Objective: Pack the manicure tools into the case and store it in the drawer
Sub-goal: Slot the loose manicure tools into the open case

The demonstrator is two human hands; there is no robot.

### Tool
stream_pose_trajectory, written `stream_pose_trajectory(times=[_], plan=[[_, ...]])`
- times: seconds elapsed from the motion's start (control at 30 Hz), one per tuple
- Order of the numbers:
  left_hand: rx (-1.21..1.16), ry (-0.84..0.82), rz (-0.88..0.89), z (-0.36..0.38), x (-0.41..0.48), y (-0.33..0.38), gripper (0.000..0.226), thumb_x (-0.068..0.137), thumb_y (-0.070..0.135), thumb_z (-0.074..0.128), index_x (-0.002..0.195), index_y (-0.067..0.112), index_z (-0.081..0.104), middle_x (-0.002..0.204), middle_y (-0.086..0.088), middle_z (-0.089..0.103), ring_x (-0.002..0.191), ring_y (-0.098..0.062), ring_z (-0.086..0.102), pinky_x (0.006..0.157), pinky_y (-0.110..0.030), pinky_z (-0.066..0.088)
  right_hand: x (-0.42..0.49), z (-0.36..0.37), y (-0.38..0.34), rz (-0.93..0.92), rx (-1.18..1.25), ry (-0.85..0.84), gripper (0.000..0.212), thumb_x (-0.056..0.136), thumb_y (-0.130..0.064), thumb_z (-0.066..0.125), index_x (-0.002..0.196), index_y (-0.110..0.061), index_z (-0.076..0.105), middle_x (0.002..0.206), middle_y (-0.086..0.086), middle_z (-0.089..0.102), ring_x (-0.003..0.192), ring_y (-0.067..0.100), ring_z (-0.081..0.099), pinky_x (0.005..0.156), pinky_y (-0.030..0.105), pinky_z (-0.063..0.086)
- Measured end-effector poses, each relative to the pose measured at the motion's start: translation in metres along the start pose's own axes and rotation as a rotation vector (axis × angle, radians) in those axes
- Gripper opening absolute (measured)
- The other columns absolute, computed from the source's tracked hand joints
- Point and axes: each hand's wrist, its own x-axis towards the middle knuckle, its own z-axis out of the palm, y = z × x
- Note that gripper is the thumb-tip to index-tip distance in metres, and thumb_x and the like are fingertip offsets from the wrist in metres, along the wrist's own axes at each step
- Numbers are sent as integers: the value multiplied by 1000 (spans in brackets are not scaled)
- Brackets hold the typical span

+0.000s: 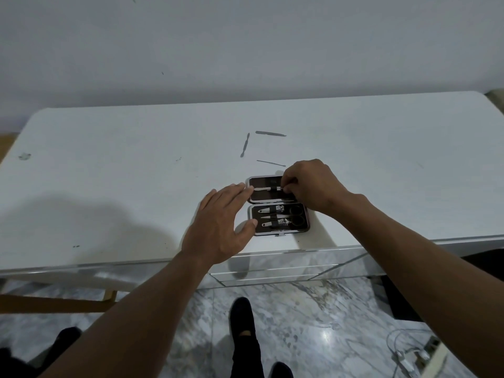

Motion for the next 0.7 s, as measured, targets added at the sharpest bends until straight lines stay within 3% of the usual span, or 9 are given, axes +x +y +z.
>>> stream_pose_trajectory(times=[0.37, 0.57, 0.7], plan=[[-12, -13, -1, -1, 0, 0, 64, 87, 49, 41, 146, 24, 36, 150, 4, 41, 138, -11, 33, 118, -38, 19, 2, -10, 5, 15, 94, 62, 12, 88, -19, 62, 87, -14, 73, 88, 5, 74, 84, 23, 63, 74, 28, 46], [-21, -8, -3, 0, -1, 0, 66, 87, 51, 40, 148, 24, 35, 150, 5, 40, 139, -10, 32, 118, -35, 16, 14, -17, 5, 65, 82, 119, 16, 90, -14, 57, 92, -10, 73, 96, 7, 74, 92, 28, 64, 82, 33, 50], [-30, 0, 0, 0, -1, 0, 65, 88, 48, 40, 147, 23, 36, 149, 4, 41, 139, -11, 34, 118, -38, 19, 32, -16, 2, 85, 56, 104, 17, 91, -13, 55, 95, -8, 71, 101, 9, 73, 96, 29, 65, 81, 30, 47]])
